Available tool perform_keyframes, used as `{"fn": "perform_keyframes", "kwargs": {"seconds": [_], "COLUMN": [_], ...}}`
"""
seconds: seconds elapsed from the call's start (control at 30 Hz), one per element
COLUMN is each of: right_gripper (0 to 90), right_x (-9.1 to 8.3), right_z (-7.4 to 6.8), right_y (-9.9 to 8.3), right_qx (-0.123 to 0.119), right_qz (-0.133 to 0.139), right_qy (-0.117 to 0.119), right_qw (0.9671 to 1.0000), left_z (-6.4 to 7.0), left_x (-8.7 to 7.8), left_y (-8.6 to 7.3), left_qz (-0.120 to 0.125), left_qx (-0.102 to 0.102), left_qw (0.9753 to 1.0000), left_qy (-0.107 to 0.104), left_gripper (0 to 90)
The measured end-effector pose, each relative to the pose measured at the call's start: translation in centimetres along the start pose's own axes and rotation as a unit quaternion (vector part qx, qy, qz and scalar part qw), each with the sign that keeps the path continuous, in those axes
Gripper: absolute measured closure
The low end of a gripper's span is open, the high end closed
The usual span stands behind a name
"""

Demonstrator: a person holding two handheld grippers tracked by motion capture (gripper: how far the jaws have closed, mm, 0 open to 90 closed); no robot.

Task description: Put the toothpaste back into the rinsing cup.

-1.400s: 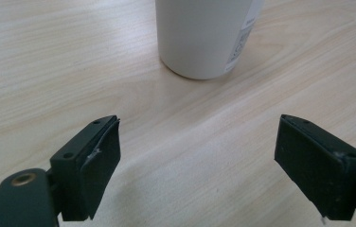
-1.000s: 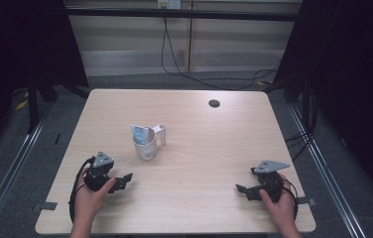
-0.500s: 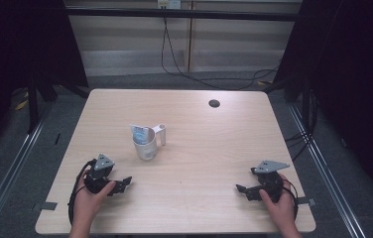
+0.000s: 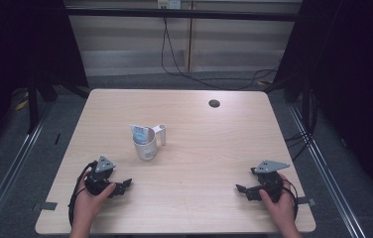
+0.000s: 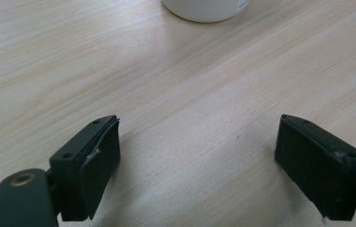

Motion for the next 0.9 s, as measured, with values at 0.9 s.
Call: {"fn": "perform_keyframes", "kwargs": {"seconds": [0.9], "right_gripper": [10.6], "right_x": [0.00], "right_z": [0.00], "right_y": [0.00], "right_qx": [0.000], "right_qz": [0.000], "right_qy": [0.000], "right_qw": [1.0000], "left_z": [-0.13], "left_x": [0.09], "left_y": [-0.30], "left_qz": [0.015], "left_qx": [0.002], "left_qw": [0.9999], "left_qy": [-0.001], "left_gripper": [12.8]}}
Point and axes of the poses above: each handheld gripper's, and its own axes: x roughly forward along the jaws, y roughly out of its top, z roughly to its right, the point moved 3 cm from there along x, roughly forward along the jaws, and after that the axes turned 7 degrees about y, right-handed, at the moved point
